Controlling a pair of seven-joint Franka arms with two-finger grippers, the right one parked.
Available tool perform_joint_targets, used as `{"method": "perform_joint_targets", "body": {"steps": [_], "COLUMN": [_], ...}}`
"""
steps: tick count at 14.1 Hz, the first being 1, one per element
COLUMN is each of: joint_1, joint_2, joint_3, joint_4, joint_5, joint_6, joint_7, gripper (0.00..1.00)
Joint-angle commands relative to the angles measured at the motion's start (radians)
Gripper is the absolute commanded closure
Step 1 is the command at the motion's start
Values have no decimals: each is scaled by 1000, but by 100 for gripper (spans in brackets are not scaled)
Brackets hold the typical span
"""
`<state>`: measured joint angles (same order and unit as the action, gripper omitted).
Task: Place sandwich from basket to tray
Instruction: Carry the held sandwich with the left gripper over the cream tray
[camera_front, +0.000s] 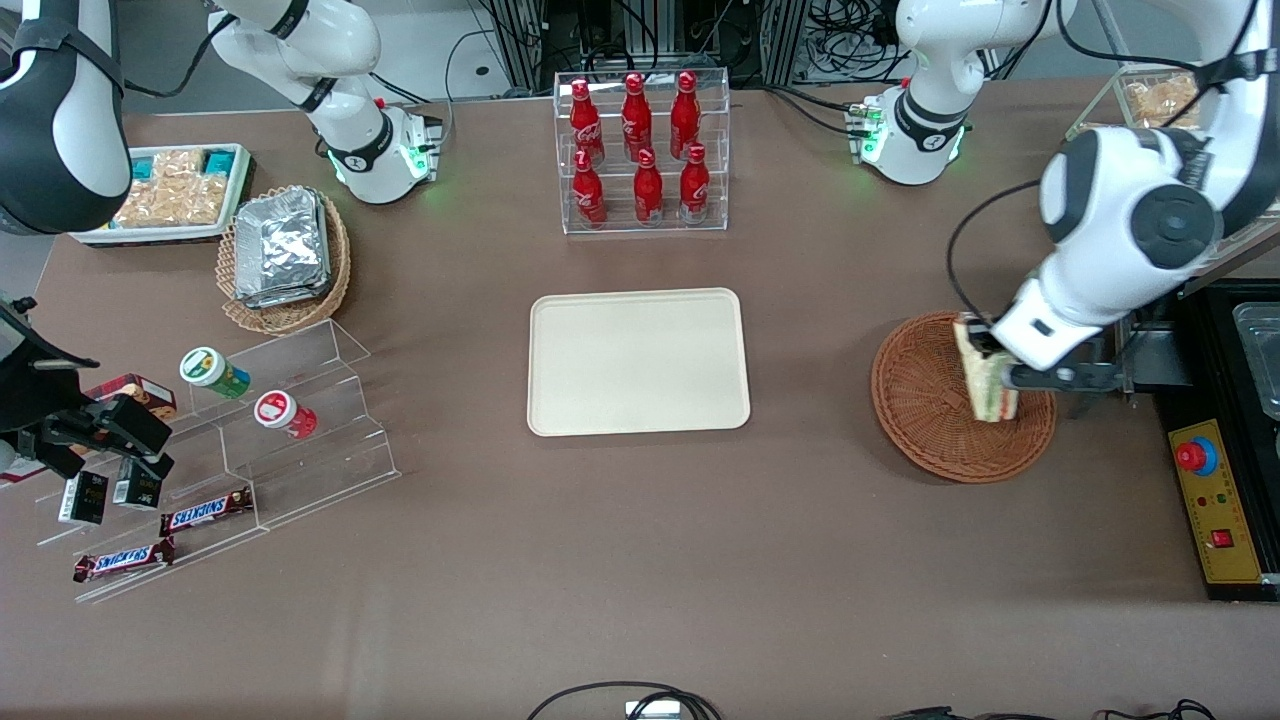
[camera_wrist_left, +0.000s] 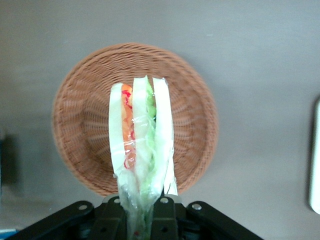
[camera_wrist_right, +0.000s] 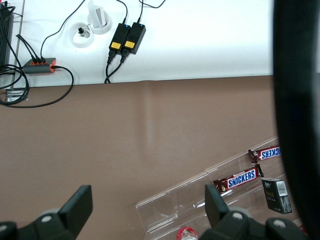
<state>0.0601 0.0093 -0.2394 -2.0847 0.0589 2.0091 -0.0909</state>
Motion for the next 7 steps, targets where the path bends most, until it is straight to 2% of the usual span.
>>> {"method": "perform_joint_targets", "body": {"steps": [1,4,7], "joint_1": [-2,-2,-3], "joint_2": [14,44,139], "joint_3": [-114,-217,-332], "joint_4": [58,95,156], "joint_5": [-4,-11,-2], "joint_6": [-53,-61,-55], "joint_7": [-6,-113,-272], "gripper": [100,100,100]}}
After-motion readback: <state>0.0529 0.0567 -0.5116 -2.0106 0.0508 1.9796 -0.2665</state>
